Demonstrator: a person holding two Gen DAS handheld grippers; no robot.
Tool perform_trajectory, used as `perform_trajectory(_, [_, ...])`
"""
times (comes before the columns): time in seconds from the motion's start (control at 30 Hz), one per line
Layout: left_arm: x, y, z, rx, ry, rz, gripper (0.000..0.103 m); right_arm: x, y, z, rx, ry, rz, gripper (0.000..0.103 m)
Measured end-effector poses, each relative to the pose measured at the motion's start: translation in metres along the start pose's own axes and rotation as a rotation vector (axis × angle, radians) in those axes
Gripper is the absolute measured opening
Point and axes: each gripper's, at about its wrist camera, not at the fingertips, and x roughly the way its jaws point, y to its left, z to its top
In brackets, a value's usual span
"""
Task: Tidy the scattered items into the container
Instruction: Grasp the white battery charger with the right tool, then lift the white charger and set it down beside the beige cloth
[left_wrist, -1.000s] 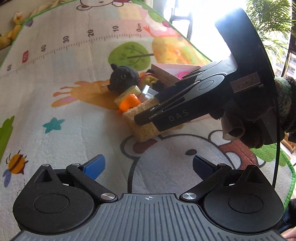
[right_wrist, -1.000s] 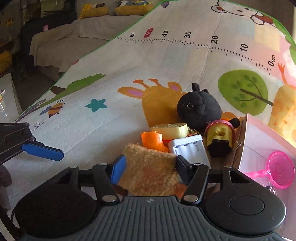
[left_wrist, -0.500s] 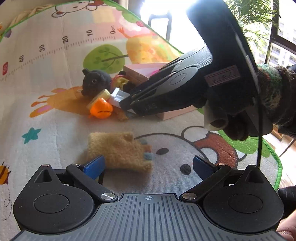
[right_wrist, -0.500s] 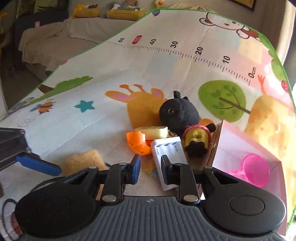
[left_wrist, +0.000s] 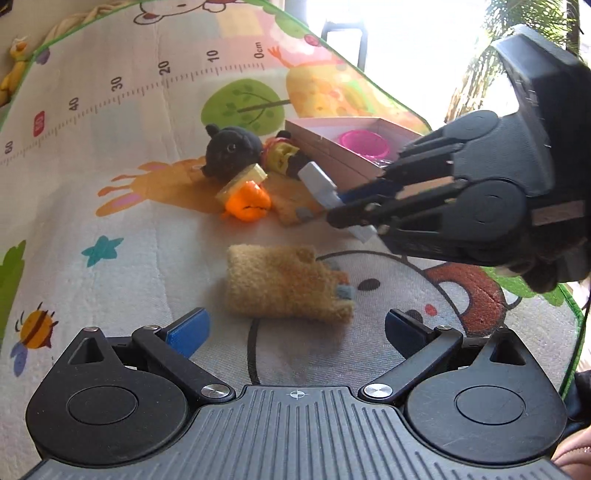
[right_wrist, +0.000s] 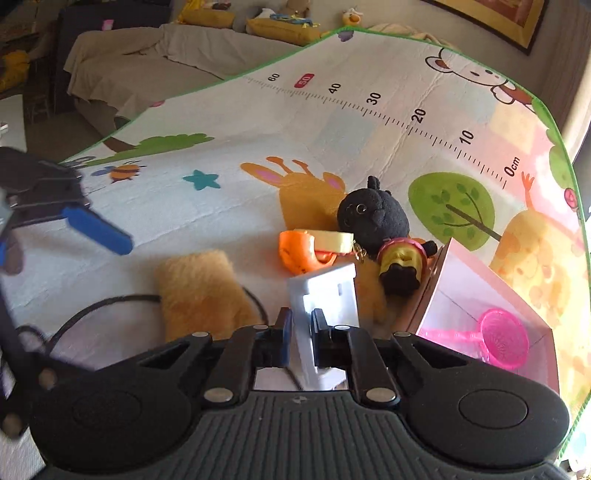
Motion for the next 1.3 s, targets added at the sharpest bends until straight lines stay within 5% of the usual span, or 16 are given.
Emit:
perform_trajectory(0.3, [0.027,0.005,0.014,-0.055,0.035,0.066,0.103,-0.063,0.012,-0.066,-0.007,0.05,0.013,0.013])
perform_trajectory(0.47, [0.041,0.0,0.019,-0.066,0.069,0.057,0.103,-0.076,0.0,-0.073,0.099,-0.023,0.009,0.06])
perform_trajectory(0.73, [0.036,-0.006,0.018,-0.105,0.064,-0.035,0.103,-0.069,-0.001,-0.074,0.173,-0.07,0.038,0.063])
perform_trajectory(0.8, [0.034,-0.006,0.019,-0.112,0.058,-0.031,0.103,-0.065,-0.002,-0.073,0.192,-0.08,0.043,0.058])
perform_trajectory(0.87, [0.031,-0.003,0.02,-0.128,0.048,-0.022,0.103,-0.061,0.002,-0.069,0.185,-0.085,0.044,0.037])
perform_trajectory(1.03, [0.021,0.009,0.022,-0.178,0.02,0.01,0.103,-0.065,0.021,-0.062,0.112,-0.104,0.155,0.039])
perform_trajectory(1.1, [0.016,0.014,0.023,-0.19,0.011,0.025,0.103,-0.07,0.028,-0.062,0.079,-0.121,0.195,0.047])
perform_trajectory(1.17, [0.014,0.019,0.022,-0.207,0.007,0.037,0.103,-0.072,0.031,-0.062,0.07,-0.132,0.173,0.067])
perform_trajectory(1.3, [0.013,0.025,0.021,-0.234,0.008,0.05,0.103,-0.059,0.02,-0.058,0.176,-0.095,0.1,0.08])
